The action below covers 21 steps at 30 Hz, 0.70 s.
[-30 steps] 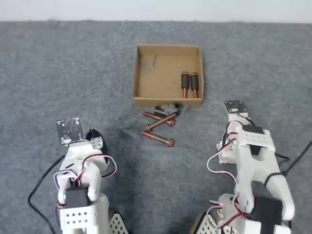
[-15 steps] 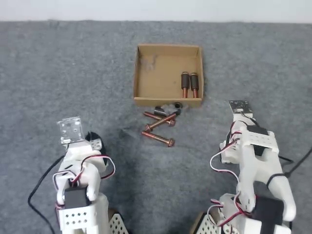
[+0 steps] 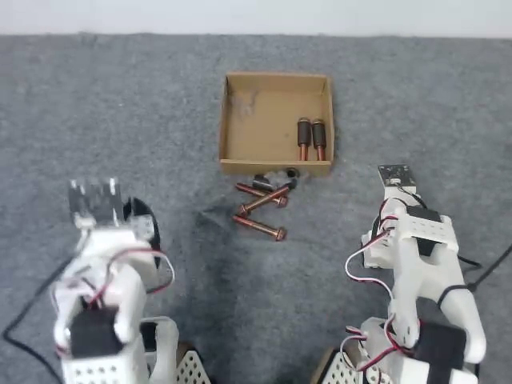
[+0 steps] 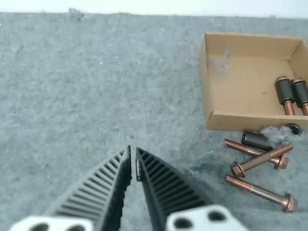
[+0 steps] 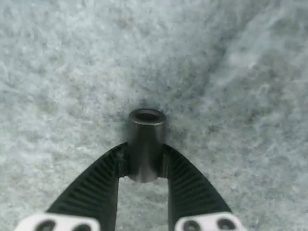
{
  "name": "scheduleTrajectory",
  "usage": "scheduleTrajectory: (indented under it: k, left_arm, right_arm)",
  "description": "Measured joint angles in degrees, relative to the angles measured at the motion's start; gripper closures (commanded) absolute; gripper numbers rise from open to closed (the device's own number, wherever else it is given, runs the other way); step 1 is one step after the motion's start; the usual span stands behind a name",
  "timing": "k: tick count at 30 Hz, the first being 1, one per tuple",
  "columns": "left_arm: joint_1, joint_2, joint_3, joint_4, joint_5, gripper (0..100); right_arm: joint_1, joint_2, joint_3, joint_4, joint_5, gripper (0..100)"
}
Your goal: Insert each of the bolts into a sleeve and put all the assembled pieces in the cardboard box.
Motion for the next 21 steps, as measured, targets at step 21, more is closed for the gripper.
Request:
scheduleTrajectory:
  k: [21]
  left_arm:
    - [9.76,47.82,-24.62,3.08,-39.03,99]
  right_arm:
    - [0.00,0.00,0.00,0.00,0.00,99.1]
